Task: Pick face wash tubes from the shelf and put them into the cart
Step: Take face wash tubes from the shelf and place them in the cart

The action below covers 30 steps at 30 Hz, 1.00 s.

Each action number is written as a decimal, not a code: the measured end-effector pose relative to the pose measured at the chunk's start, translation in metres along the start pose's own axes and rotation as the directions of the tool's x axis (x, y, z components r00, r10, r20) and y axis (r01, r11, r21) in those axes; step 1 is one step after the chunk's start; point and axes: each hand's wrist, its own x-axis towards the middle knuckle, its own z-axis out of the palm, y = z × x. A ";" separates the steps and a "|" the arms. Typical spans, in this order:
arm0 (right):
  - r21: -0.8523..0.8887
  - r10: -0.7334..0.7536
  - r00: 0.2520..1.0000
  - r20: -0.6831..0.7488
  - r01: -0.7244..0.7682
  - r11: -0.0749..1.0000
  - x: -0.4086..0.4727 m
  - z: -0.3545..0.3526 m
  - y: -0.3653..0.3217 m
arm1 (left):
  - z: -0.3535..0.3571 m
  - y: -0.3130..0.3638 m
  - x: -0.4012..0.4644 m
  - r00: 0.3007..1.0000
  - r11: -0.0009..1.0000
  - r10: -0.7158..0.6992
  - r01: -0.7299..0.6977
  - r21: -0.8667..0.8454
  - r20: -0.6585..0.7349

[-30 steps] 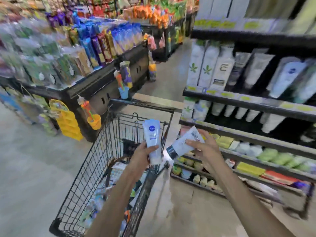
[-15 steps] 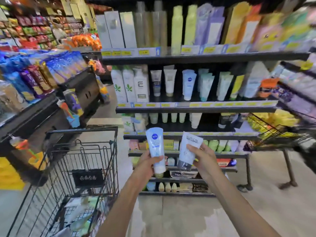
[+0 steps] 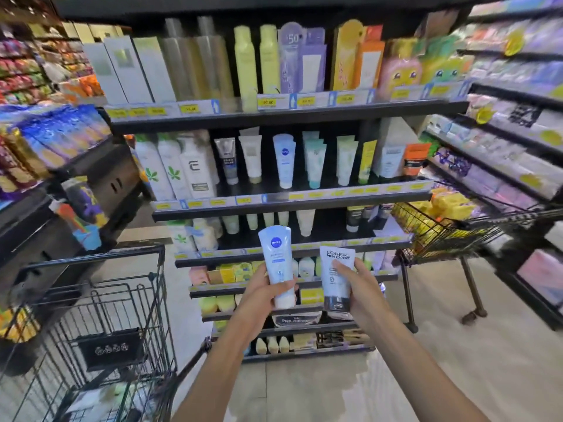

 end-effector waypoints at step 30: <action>-0.132 -0.162 0.985 0.065 0.170 0.977 0.210 0.026 -0.095 | 0.010 0.140 0.282 0.863 0.852 0.460 -0.361 0.379 -0.210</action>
